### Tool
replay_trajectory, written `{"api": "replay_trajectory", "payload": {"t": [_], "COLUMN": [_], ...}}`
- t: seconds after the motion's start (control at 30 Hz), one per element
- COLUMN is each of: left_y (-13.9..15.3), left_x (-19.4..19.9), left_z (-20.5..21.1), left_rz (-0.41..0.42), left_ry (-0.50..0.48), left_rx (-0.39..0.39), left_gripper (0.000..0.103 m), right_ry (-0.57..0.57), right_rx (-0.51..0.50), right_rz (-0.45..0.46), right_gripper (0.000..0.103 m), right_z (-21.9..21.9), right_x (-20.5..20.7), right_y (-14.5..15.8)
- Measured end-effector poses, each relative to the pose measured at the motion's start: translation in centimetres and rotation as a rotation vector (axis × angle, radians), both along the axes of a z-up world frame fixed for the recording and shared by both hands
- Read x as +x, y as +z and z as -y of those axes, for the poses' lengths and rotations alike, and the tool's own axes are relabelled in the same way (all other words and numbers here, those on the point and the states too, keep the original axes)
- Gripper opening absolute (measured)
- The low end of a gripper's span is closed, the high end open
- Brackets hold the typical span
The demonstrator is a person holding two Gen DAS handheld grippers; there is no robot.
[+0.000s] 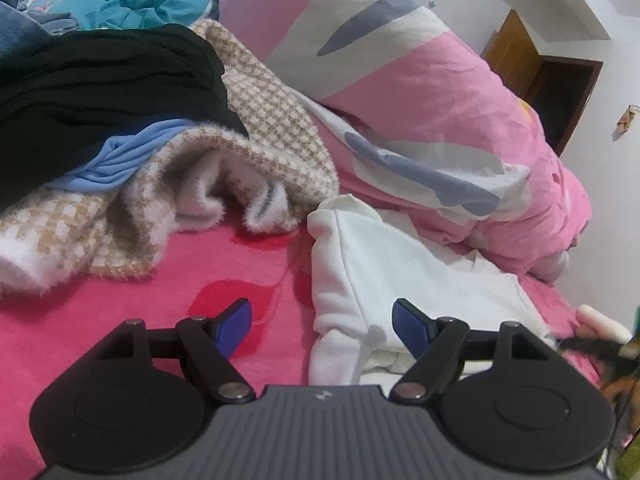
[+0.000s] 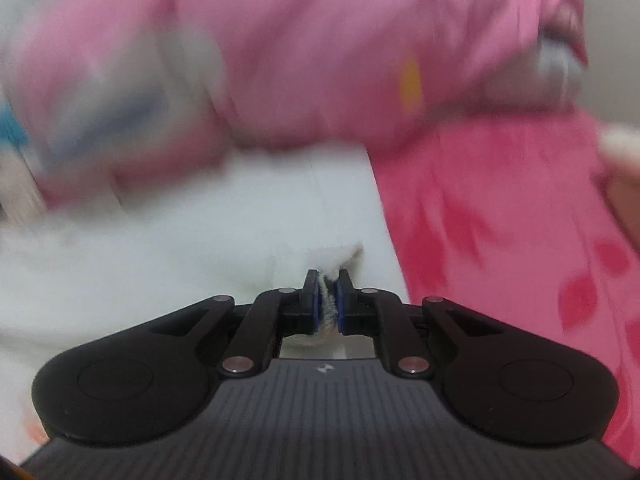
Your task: Fold clothes
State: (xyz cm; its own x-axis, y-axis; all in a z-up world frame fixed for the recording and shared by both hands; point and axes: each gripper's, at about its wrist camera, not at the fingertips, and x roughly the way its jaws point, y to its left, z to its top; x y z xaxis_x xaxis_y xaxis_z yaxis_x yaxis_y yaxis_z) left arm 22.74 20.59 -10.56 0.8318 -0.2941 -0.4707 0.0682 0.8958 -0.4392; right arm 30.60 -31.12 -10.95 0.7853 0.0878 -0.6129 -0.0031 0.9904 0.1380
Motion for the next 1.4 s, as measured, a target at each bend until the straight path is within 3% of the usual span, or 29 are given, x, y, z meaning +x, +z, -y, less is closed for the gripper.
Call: {"api": "replay_trajectory", "payload": {"t": [0.1,0.23,0.3,0.37,0.5,0.67,0.8,0.97,1.0,1.07,1.1,1.3,1.4], "left_y": [0.1,0.2,-0.2,-1.0,-1.7,-1.8,-1.9,-2.0,-2.0,-2.0,-2.0,-2.1,-2.2], "left_x": [0.0,0.4,1.0,1.7,1.9,1.6,1.6,1.5,1.5,1.5,1.5,1.4,1.4], "left_z": [0.1,0.7,1.0,1.1,0.5,0.6,0.6,0.7,0.8,0.8,0.8,0.8,0.8], "left_rz": [0.021,0.030,-0.003,-0.080,-0.110,-0.108,-0.108,-0.109,-0.109,-0.110,-0.110,-0.110,-0.110], "left_ry": [-0.014,-0.017,0.002,0.030,0.054,0.066,0.065,0.065,0.065,0.065,0.065,0.066,0.067], "left_rx": [-0.026,-0.037,-0.027,-0.024,-0.067,-0.058,-0.055,-0.046,-0.044,-0.040,-0.038,-0.037,-0.039], "left_gripper": [0.078,0.078,0.077,0.066,0.063,0.062,0.062,0.062,0.062,0.061,0.061,0.061,0.061], "right_ry": [-0.028,-0.064,-0.056,-0.028,0.165,0.512,0.712,0.800,0.808,0.799,0.779,0.621,0.568], "right_rx": [-0.017,-0.035,-0.012,0.011,0.095,0.149,0.029,-0.041,-0.042,-0.051,-0.050,0.269,0.390], "right_rz": [0.003,0.084,0.124,0.137,0.129,0.081,0.029,-0.068,-0.088,-0.132,-0.140,0.040,0.043], "right_gripper": [0.012,0.015,0.015,0.015,0.019,0.041,0.045,0.045,0.044,0.009,0.005,0.004,0.004], "right_z": [0.2,0.6,0.5,-0.4,-5.6,-16.3,-25.0,-31.5,-32.2,-32.9,-32.9,-27.2,-25.5], "right_x": [-0.2,-0.8,-1.3,-1.5,0.0,3.4,6.2,9.6,10.0,10.8,10.9,10.0,10.9], "right_y": [1.0,3.7,4.6,5.4,7.5,8.8,8.2,6.1,5.7,4.7,4.4,5.9,5.1]}}
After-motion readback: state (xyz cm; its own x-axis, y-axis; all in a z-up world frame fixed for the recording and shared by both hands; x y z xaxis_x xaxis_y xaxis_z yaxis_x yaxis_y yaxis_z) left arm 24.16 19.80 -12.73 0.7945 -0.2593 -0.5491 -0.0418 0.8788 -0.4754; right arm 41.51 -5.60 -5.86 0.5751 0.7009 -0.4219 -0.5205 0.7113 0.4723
